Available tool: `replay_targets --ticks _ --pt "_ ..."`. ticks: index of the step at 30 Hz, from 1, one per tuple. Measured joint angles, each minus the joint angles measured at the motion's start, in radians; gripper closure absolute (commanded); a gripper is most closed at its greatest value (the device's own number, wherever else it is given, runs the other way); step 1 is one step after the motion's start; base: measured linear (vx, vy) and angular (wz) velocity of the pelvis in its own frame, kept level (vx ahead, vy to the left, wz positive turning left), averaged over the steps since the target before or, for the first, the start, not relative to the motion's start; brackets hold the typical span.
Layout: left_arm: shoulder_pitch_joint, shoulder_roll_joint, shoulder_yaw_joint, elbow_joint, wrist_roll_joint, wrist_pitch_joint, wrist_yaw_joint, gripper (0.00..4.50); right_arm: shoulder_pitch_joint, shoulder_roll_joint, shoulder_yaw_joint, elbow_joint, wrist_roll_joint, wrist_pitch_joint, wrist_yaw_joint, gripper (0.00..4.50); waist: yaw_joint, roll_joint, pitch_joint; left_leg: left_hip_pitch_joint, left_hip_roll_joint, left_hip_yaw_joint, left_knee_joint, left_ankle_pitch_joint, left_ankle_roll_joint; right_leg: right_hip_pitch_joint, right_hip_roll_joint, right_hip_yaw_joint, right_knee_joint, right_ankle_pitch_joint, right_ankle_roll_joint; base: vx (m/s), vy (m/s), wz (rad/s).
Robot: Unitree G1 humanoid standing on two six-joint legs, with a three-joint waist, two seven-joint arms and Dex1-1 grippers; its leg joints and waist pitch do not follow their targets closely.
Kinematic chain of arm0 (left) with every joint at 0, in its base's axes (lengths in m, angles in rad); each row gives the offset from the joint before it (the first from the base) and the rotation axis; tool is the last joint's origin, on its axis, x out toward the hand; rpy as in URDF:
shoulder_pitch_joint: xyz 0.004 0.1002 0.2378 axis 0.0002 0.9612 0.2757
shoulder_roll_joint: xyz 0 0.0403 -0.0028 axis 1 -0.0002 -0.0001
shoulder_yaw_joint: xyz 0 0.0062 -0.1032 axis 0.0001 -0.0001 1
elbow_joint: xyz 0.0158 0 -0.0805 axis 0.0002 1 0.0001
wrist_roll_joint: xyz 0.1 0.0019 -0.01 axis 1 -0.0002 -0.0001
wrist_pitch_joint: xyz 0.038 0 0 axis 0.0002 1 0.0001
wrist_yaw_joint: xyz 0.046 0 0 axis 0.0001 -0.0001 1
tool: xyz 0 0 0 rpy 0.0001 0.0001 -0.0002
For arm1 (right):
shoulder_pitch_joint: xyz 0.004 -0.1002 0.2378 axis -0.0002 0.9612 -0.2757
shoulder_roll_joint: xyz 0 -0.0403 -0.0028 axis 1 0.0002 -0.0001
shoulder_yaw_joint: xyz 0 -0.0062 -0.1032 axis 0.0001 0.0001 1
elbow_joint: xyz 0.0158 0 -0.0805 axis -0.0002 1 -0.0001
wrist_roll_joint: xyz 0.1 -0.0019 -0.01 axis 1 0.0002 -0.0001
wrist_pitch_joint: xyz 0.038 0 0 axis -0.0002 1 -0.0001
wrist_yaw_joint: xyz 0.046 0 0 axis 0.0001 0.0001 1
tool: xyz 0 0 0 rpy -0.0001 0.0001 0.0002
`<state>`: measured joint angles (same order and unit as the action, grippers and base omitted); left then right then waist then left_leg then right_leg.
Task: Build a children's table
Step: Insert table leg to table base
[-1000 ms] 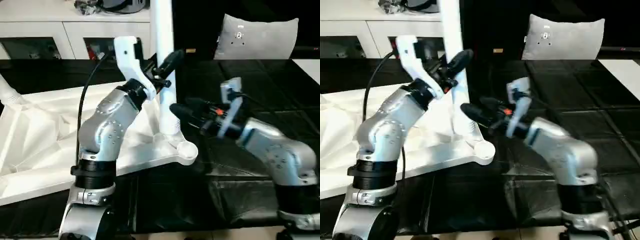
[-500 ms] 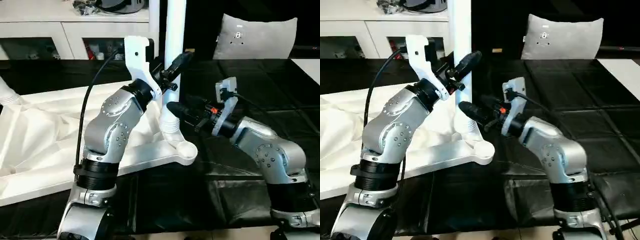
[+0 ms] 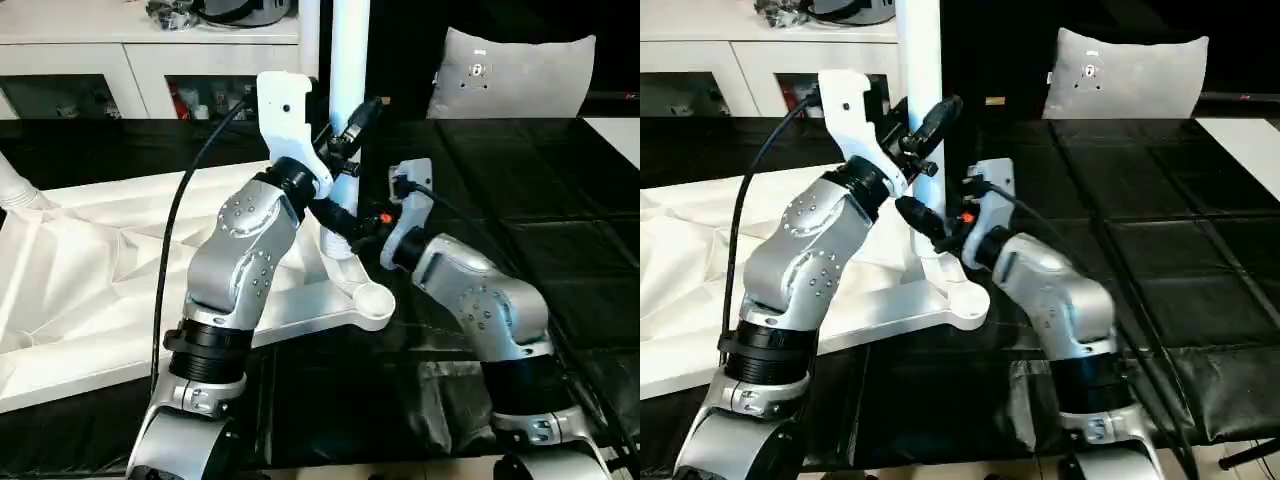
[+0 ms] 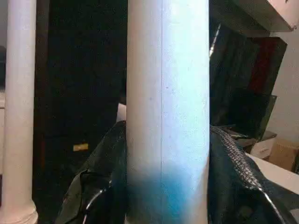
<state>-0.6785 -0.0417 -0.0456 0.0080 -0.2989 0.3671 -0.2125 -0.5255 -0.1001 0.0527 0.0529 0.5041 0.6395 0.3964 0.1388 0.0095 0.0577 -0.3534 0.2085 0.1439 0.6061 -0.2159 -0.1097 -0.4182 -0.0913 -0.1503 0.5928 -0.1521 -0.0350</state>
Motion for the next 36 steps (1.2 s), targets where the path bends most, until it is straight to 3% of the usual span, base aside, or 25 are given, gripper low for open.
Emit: replay_targets --ticks 10,23,26,30,32,36 --pt "0.004 0.006 -0.017 0.013 0.033 -0.008 -0.001 2.68 -0.004 -0.001 0.029 0.011 -0.036 -0.020 0.022 2.21 -0.001 0.000 0.000 0.000 0.000 0.000 0.000 0.000 0.000 0.000 0.000 0.000 0.000 0.000 0.000 0.000 0.000 0.00" --pt "0.005 0.006 -0.010 0.038 0.040 -0.042 0.003 2.68 -0.014 0.003 0.046 0.013 -0.066 -0.029 0.031 2.51 -0.002 0.000 0.000 0.000 0.000 0.000 0.000 0.000 0.000 0.000 0.000 0.000 0.001 0.000 0.000 0.000 0.000 0.00" --pt "0.005 0.001 -0.005 0.039 0.036 -0.027 0.003 1.98 -0.005 0.003 0.047 0.011 -0.069 -0.032 0.035 2.52 -0.002 0.000 0.000 0.000 0.000 0.000 0.000 0.000 0.000 0.000 0.000 0.000 0.001 0.000 0.000 0.000 0.000 0.00" --pt "0.008 0.002 0.004 0.038 0.016 -0.005 -0.003 1.98 0.004 0.001 0.048 0.010 -0.070 -0.033 0.042 2.54 -0.002 0.000 0.000 0.000 0.000 0.000 0.000 0.000 0.000 0.000 0.000 0.001 0.001 0.000 0.000 0.000 0.000 0.00" --pt "0.010 0.005 0.007 0.037 0.014 -0.002 -0.006 1.65 0.004 -0.003 0.045 0.010 -0.070 -0.034 0.046 2.54 -0.002 0.000 0.000 0.001 0.000 0.000 0.000 0.000 0.000 0.000 0.000 0.001 0.001 0.000 0.000 0.000 0.000 0.00" --pt "0.012 0.013 0.007 0.035 0.007 0.002 -0.026 1.60 0.004 -0.013 0.041 0.013 -0.070 -0.037 0.062 2.56 -0.001 0.000 0.000 0.001 0.000 0.000 0.000 0.000 0.000 0.000 0.000 0.001 0.001 0.000 0.000 0.000 0.000 0.00"
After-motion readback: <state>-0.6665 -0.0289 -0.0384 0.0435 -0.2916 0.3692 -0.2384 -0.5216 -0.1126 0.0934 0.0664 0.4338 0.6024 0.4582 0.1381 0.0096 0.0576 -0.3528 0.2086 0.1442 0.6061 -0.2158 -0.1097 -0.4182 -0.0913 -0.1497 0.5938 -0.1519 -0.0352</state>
